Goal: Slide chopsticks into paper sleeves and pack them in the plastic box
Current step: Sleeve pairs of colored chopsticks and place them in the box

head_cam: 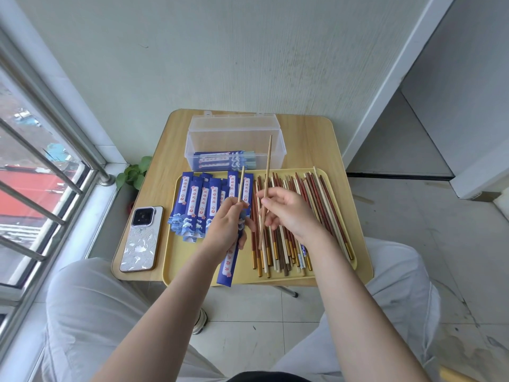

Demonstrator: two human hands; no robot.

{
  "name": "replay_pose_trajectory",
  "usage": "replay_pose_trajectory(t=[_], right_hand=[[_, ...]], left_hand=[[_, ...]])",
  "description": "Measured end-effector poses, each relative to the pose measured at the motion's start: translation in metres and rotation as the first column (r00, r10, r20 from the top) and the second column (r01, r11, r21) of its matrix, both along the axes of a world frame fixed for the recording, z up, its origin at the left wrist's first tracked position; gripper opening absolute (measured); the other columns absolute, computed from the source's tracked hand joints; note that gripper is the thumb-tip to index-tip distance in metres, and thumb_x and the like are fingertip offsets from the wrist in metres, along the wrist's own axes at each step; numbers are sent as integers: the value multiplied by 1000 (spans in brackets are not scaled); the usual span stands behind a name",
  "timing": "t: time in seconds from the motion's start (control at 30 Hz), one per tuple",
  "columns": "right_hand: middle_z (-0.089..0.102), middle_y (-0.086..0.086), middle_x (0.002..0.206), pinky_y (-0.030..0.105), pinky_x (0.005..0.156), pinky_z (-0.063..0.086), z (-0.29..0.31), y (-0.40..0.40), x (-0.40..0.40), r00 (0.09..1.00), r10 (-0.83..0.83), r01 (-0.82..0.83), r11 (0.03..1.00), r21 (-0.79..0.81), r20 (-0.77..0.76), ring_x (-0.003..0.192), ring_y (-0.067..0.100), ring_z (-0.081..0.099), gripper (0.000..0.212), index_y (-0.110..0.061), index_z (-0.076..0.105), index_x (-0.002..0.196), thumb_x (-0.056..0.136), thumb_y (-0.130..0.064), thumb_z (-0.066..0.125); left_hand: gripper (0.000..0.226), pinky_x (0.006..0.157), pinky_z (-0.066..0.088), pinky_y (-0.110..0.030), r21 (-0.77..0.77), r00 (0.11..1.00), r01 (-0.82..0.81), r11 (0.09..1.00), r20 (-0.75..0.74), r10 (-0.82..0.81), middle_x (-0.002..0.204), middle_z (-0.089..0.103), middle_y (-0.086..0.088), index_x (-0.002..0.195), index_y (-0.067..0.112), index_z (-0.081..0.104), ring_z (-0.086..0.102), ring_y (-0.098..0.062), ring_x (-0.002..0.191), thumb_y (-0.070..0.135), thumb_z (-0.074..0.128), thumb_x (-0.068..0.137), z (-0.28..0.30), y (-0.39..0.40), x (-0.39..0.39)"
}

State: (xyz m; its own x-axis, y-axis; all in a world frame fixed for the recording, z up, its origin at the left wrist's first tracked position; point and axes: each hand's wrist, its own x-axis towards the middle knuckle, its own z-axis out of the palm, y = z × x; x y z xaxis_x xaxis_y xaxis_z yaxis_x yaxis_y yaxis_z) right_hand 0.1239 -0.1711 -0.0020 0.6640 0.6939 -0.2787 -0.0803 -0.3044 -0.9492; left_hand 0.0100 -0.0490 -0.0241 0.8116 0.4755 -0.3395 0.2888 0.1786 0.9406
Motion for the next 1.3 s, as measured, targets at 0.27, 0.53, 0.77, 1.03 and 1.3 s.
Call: replay_pose_trajectory(t=[0.27, 0.53, 0.77, 1.03, 1.3], right_hand=[[76, 12, 88, 31, 58, 53, 12, 3, 4, 989, -141, 146, 978, 148, -45, 73, 26, 70, 23, -8, 65, 111, 97, 0, 49], [56, 2, 61, 29, 51, 40, 26, -1, 11, 922, -386, 348, 861, 371, 31, 53, 15, 49, 14, -13, 72, 101, 100, -20, 59], [60, 3, 76, 30, 53, 46, 30, 4, 22, 886, -464, 419, 798, 433, -3, 58, 15, 54, 24, -10, 65, 92, 105, -20, 48], [58, 1, 70, 32, 57, 49, 18, 11, 27, 894, -447, 416, 858, 301, 40, 59, 13, 56, 30, -12, 68, 96, 107, -19, 42], [63, 3, 77, 35, 61, 53, 13, 10, 34, 874, -474, 436, 861, 262, 106, 64, 14, 61, 24, -20, 62, 107, 106, -13, 39]], left_hand=[[16, 44, 40, -29, -51, 1000, -2, 999, 30, 3, 74, 64, -12, 97, 12, 49, 51, -26, 44, 24, 45, 106, 1, 1, 1], [34, 43, 43, -29, -48, 1000, -12, 999, 14, 12, 71, 62, -11, 109, 5, 59, 50, -23, 45, 25, 31, 109, 0, 3, -2], [19, 44, 40, -30, -40, 999, 49, 998, 19, -48, 69, 63, -12, 99, 11, 44, 45, -26, 41, 24, 35, 109, 2, 0, -1], [22, 44, 42, -28, -3, 988, 153, 988, 23, -153, 73, 62, -12, 97, 9, 49, 48, -23, 43, 24, 37, 109, 5, -2, -4], [19, 46, 39, -31, -18, 975, 223, 975, 17, -223, 70, 60, -16, 96, 10, 42, 43, -26, 42, 20, 32, 109, 5, -4, -3]])
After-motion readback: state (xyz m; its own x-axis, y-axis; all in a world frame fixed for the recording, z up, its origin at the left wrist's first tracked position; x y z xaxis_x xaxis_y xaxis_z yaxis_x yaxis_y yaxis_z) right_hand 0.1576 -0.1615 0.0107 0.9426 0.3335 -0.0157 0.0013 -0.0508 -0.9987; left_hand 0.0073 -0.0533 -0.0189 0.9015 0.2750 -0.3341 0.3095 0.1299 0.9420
